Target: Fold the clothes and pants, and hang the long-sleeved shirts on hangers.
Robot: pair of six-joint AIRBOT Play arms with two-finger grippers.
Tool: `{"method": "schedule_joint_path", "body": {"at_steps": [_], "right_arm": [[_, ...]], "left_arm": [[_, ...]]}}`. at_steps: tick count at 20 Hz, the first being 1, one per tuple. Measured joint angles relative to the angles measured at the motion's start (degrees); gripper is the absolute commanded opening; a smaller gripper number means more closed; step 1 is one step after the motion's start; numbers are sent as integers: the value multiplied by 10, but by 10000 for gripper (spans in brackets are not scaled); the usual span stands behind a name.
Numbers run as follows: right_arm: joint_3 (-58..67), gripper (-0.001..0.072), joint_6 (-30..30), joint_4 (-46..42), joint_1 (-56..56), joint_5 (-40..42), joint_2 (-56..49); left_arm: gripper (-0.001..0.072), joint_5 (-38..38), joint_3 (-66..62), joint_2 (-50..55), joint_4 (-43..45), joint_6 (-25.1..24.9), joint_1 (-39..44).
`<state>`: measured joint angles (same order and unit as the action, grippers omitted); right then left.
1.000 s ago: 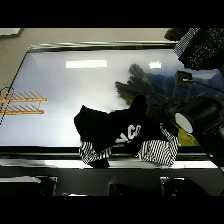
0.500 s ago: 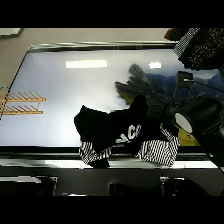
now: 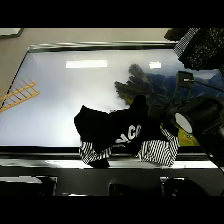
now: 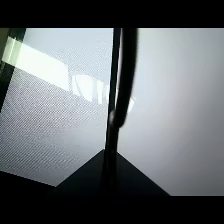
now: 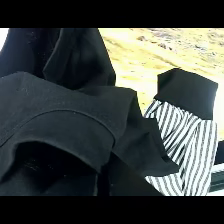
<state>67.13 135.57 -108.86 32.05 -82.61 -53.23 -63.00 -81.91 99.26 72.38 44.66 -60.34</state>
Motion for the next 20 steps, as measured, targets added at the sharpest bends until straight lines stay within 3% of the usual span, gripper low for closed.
{"method": "schedule_joint_path", "body": {"at_steps": [9,16,20], "right_arm": [[0,27,0,0,0,-4,0],[0,27,-12,-2,0,-24,0],[0,27,-14,-9,0,-26,0]], "left_arm": [[19,31,-79,-113,-82,3,68],[19,179,-99,-242,-177,24,177],[19,148,-83,-312,-218,17,283]]}}
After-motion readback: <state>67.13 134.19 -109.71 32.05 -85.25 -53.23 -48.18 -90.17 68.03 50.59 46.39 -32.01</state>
